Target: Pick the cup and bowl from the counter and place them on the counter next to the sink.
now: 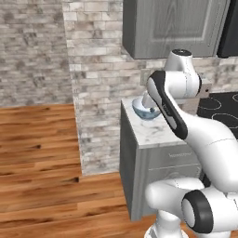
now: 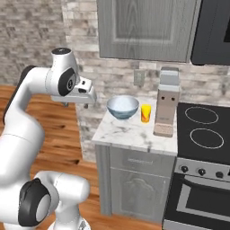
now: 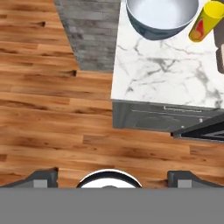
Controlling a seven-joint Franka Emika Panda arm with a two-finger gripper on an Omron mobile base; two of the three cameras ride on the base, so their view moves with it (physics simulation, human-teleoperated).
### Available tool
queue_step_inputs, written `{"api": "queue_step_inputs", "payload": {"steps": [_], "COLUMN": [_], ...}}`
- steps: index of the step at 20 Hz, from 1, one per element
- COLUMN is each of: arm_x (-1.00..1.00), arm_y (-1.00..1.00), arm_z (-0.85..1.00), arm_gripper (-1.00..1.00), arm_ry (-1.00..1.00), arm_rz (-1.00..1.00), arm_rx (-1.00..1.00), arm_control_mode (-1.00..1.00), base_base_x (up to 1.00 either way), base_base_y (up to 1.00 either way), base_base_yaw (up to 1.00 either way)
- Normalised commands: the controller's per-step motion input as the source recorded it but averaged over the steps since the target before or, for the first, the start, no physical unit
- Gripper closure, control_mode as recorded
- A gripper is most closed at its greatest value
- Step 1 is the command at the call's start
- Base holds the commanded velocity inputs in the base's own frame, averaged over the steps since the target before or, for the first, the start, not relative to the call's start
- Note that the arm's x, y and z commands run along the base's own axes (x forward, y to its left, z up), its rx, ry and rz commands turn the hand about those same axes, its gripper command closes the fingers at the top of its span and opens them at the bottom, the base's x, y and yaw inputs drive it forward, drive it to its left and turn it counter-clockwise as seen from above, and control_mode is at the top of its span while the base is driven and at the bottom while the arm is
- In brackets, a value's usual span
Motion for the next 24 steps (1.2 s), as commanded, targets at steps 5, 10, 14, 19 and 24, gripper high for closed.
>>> {"api": "queue_step_inputs", "payload": {"steps": [5,10,14,19,24], "arm_x": [0.0,0.0,0.0,0.0,0.0], "arm_y": [0.0,0.0,0.0,0.0,0.0], "arm_z": [0.0,0.0,0.0,0.0,0.0], "arm_gripper": [-1.0,-1.0,-1.0,-1.0,-1.0], "arm_ry": [0.0,0.0,0.0,0.0,0.0], "arm_rz": [0.0,0.0,0.0,0.0,0.0], "arm_rx": [0.0,0.0,0.0,0.0,0.0], "arm_control_mode": [1.0,1.0,1.0,1.0,1.0], "base_base_x": [0.7,0.58,0.09,0.0,0.0], "base_base_y": [0.03,0.03,0.0,0.0,0.0], "base_base_yaw": [0.0,0.0,0.0,0.0,0.0]}}
